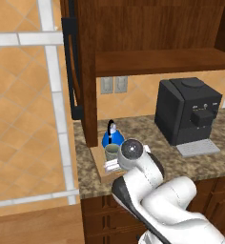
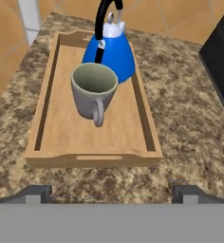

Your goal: Pick the kettle from the counter and place it on the tray. Then pick the mug from the cabinet and place it on the tray. Then close the cabinet doors.

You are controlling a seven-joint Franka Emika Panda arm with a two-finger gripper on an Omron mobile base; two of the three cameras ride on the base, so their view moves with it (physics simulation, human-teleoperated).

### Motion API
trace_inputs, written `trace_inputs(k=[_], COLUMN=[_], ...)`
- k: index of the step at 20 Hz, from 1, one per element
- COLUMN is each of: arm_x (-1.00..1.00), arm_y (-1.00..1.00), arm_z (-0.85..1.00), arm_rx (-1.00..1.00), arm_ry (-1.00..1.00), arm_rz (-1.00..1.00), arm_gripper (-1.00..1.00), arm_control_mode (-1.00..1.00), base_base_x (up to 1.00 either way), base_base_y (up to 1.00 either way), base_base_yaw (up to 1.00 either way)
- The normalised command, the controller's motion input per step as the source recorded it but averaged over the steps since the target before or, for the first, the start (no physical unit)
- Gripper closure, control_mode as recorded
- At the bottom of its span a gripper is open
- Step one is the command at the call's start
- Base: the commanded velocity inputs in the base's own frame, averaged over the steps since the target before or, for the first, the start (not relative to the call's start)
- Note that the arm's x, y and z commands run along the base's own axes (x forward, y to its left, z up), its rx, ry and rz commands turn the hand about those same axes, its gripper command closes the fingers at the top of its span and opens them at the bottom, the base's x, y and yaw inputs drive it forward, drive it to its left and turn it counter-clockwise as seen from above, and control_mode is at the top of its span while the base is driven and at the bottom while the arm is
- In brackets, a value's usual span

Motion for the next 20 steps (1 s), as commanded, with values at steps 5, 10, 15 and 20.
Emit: trace_inputs(k=[5, 10, 15, 20], arm_x=[-0.39, -0.38, -0.22, -0.06], arm_y=[0.13, 0.25, 0.33, 0.41], arm_z=[0.06, 0.0, 0.23, 0.36], arm_rx=[-0.11, -0.17, -0.16, -0.13], arm_ry=[-0.1, -0.15, -0.18, -0.14], arm_rz=[-0.08, -0.1, -0.07, -0.08], arm_gripper=[-1.0, -1.0, -1.0, -1.0], arm_control_mode=[-1.0, -1.0, -1.0, -1.0], base_base_x=[0.0, 0.0, 0.0, 0.0], base_base_y=[0.0, 0.0, 0.0, 0.0], base_base_yaw=[0.0, 0.0, 0.0, 0.0])
